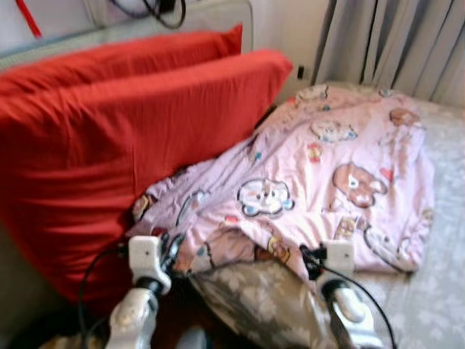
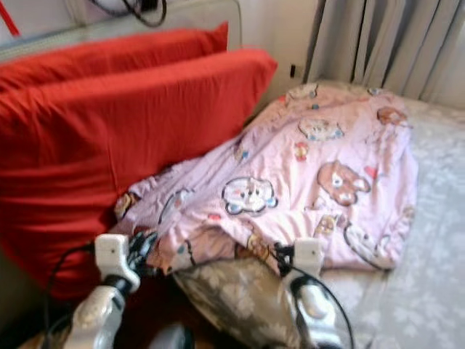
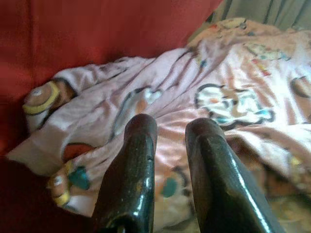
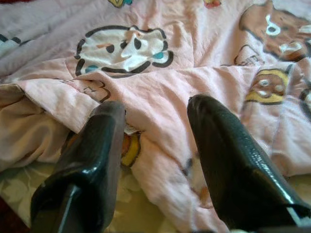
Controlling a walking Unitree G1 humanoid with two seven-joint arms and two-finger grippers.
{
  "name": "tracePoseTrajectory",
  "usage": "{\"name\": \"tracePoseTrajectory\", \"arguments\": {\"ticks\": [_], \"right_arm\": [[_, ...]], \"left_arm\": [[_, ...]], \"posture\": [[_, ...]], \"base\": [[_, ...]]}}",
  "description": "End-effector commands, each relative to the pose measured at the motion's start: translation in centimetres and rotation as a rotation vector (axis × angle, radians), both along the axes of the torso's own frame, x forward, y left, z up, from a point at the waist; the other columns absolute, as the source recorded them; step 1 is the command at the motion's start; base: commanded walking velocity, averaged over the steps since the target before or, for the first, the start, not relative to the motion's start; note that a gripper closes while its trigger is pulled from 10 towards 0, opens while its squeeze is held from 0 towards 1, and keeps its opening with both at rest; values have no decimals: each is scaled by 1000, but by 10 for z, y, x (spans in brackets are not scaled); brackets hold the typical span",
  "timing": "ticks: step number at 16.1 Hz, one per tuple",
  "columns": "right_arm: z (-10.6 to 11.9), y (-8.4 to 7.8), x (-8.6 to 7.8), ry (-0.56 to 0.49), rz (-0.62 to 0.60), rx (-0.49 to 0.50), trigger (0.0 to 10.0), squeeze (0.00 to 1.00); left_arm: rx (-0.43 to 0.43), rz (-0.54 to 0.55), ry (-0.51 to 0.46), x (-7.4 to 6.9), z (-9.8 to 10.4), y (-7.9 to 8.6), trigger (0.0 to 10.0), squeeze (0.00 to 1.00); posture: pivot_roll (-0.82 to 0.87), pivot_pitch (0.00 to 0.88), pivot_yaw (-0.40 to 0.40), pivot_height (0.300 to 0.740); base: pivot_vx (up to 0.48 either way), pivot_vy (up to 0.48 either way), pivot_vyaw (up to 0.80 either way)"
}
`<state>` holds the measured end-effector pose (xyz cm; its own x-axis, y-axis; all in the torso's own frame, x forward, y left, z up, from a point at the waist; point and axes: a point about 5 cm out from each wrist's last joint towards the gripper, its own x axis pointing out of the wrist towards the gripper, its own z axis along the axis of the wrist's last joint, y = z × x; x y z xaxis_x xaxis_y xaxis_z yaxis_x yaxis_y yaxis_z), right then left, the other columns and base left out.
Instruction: Clean up the room
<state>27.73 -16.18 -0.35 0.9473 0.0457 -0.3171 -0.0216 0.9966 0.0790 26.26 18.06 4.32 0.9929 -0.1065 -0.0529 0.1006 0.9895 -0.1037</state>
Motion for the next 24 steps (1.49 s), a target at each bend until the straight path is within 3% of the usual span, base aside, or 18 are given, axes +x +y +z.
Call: {"name": "tracePoseTrajectory", "arguments": {"ticks": [1, 6, 7, 8, 12, 18, 21, 24], "right_arm": [[-4, -9, -1, 46, -63, 3, 10000, 0], [-8, -22, 4, 158, -108, -23, 10000, 0], [-8, -23, 6, 178, -109, -26, 10000, 314], [-8, -24, 6, 200, -109, -38, 10000, 1000], [-9, -23, 8, 235, -108, -68, 10000, 1000], [5, -20, 25, 224, -112, -100, 10000, 1000], [12, -18, 32, 209, -116, -101, 10000, 1000], [16, -27, 35, 202, -164, -116, 10000, 1000]], "left_arm": [[-7, -10, -6, 2, 3, -1, 10000, 0], [5, -37, -18, 11, 11, -1, 10000, 0], [5, -37, -20, 13, 13, -1, 10000, 0], [7, -37, -24, 14, 15, -1, 10000, 0], [8, -41, -31, 12, 19, -5, 10000, 0], [2, 18, -46, -15, 34, 1, 10000, 0], [10, 27, -43, -21, 39, 3, 10000, 0], [9, 27, -48, -24, 49, -1, 10000, 0]], "posture": [[76, 0, 24, 626], [98, 0, 27, 626], [103, 0, 27, 626], [114, 0, 23, 626], [148, 49, 19, 626], [213, 203, 12, 626], [224, 241, 11, 626], [237, 283, 16, 626]], "base": [[0, 0, 0], [0, 0, 0], [0, 0, 0], [0, 0, 0], [0, 0, 0], [0, 0, 0], [0, 0, 0], [0, 0, 0]]}}
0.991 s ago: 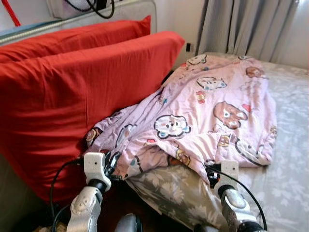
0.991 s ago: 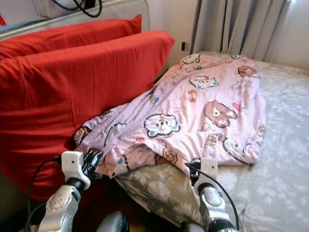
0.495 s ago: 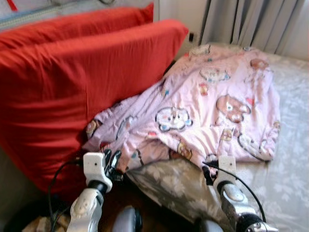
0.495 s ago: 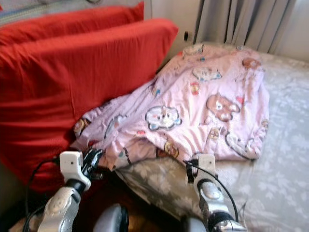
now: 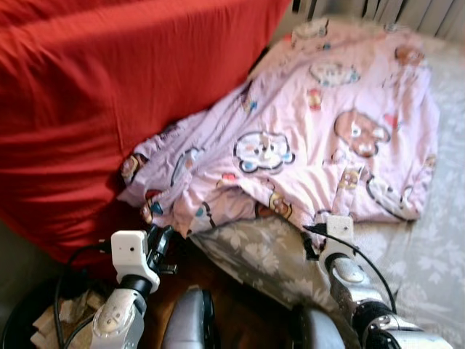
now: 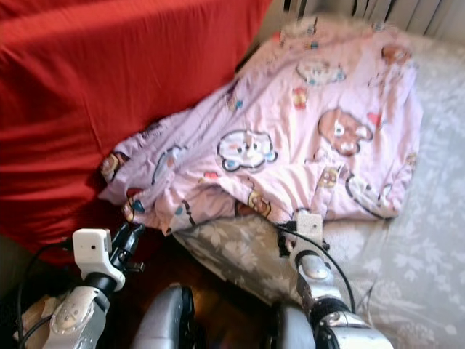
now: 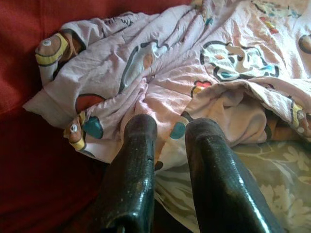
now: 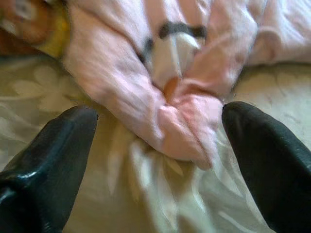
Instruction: Clean up the room
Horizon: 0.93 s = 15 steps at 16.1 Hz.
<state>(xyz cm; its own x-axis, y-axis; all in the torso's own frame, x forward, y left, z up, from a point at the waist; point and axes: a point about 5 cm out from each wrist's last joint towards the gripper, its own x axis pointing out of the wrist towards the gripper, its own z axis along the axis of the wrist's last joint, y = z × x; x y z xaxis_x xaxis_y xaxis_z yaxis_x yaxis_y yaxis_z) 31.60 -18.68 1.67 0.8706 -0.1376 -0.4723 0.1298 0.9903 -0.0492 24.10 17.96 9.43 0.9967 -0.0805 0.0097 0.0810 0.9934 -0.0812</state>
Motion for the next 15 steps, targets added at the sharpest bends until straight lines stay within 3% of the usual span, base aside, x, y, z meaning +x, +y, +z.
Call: {"name": "tracePoseTrajectory", "arguments": {"ticks": [1, 2, 3, 10, 15], "right_arm": [[-3, -4, -3, 24, -30, -4, 10000, 1000], [-3, -9, -3, 27, -59, -13, 10000, 890], [-1, -12, -2, 29, -74, -8, 10000, 0], [10, -7, 10, 1, -109, 82, 10000, 0], [11, -7, 11, 5, -162, 122, 10000, 0]], "left_arm": [[-8, 0, 14, -3, 0, -1, 10000, 0], [-9, -4, 7, -4, 5, -2, 10000, 0], [-9, -7, -3, -4, 10, -3, 10000, 0], [9, -5, -33, -16, 38, -2, 10000, 0], [29, 4, 4, -32, 42, 4, 10000, 0]], "posture": [[238, 286, 17, 626], [247, 303, 21, 626], [252, 311, 24, 626], [306, 356, 46, 626], [334, 361, 57, 626]], "base": [[0, 0, 0], [0, 0, 0], [0, 0, 0], [0, 0, 0], [0, 0, 0]]}}
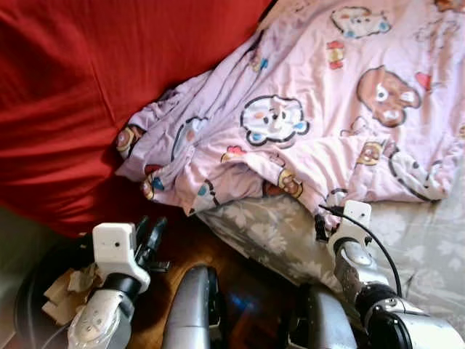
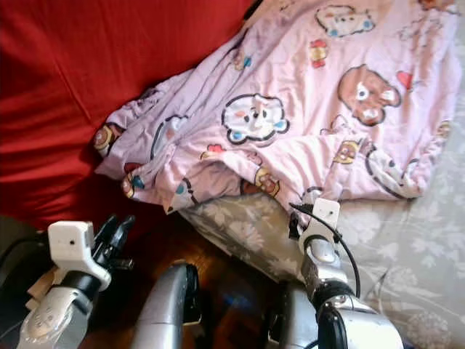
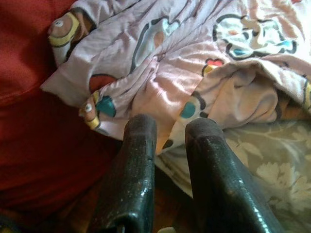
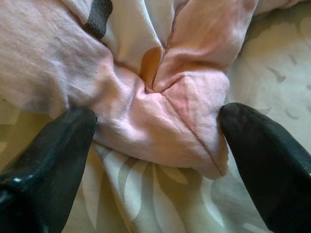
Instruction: Clean up the room
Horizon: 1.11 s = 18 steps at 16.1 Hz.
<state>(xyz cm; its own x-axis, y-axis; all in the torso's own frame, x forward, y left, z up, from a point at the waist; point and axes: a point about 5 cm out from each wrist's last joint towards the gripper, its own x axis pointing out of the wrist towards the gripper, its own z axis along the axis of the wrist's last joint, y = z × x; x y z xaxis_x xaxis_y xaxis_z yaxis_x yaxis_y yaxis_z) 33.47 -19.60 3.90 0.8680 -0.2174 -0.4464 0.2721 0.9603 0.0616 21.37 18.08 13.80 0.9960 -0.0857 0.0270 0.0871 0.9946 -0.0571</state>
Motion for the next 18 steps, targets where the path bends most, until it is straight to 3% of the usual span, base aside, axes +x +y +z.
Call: {"name": "tracePoseTrajectory", "arguments": {"ticks": [1, 5, 6, 7, 8, 18], "right_arm": [[-12, 2, -8, 55, -17, 28, 10000, 0], [-12, -4, -10, 57, -99, 80, 10000, 0], [-14, -6, -11, 64, -106, 81, 5843, 0], [-15, -7, -13, 73, -111, 75, 745, 0], [-17, -8, -14, 77, -113, 77, 0, 0], [-25, -7, -22, 108, -114, 70, 0, 0]], "left_arm": [[7, 11, 25, -6, -1, 3, 10000, 0], [11, 19, 58, -16, -3, 4, 10000, 0], [12, 19, 61, -16, -3, 3, 10000, 0], [12, 18, 63, -17, -3, 3, 10000, 0], [14, 17, 66, -17, -2, 3, 10000, 0], [21, 17, 92, -23, -4, 3, 10000, 0]], "posture": [[338, 362, 58, 626], [340, 364, 65, 626], [340, 364, 65, 626], [340, 364, 65, 626], [346, 364, 67, 626], [344, 363, 70, 626]], "base": [[0, 0, 0], [0, 0, 0], [0, 0, 0], [0, 0, 0], [0, 0, 0], [0, 0, 0]]}}
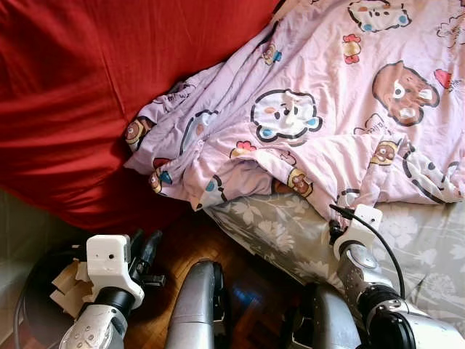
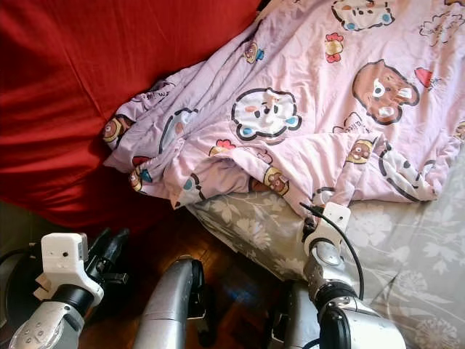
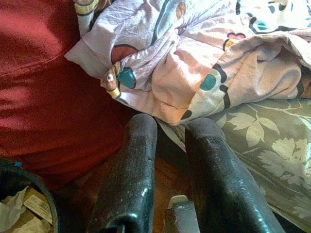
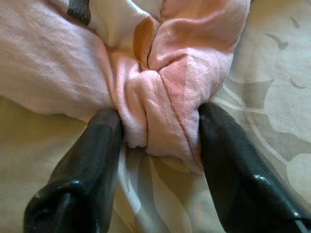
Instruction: Clean up the room
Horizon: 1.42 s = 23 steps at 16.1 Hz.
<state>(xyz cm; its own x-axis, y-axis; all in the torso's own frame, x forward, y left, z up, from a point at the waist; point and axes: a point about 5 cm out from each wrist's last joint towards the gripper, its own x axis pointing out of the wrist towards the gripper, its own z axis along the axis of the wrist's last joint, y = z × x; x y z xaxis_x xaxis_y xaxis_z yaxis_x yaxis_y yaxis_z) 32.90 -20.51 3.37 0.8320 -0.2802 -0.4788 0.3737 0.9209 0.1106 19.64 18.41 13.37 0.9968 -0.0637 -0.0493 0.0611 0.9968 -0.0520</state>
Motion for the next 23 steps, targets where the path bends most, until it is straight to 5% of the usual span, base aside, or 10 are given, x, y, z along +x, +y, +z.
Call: {"name": "tracePoseTrajectory", "arguments": {"ticks": [1, 16, 23], "right_arm": [[-20, 2, -16, 88, -5, 15, 0, 0], [-22, 8, -18, 70, 58, -4, 0, 0], [-23, 5, -22, -9, 126, -18, 0, 0]], "left_arm": [[9, -4, 18, -6, 0, 0, 10000, 0], [-9, 27, 42, -1, -18, 3, 10000, 0], [-25, 85, 29, 34, -43, 17, 10000, 0]], "posture": [[345, 365, 70, 626], [304, 311, 46, 626], [223, 113, 9, 626]], "base": [[0, 0, 0], [0, 0, 0], [0, 0, 0]]}}
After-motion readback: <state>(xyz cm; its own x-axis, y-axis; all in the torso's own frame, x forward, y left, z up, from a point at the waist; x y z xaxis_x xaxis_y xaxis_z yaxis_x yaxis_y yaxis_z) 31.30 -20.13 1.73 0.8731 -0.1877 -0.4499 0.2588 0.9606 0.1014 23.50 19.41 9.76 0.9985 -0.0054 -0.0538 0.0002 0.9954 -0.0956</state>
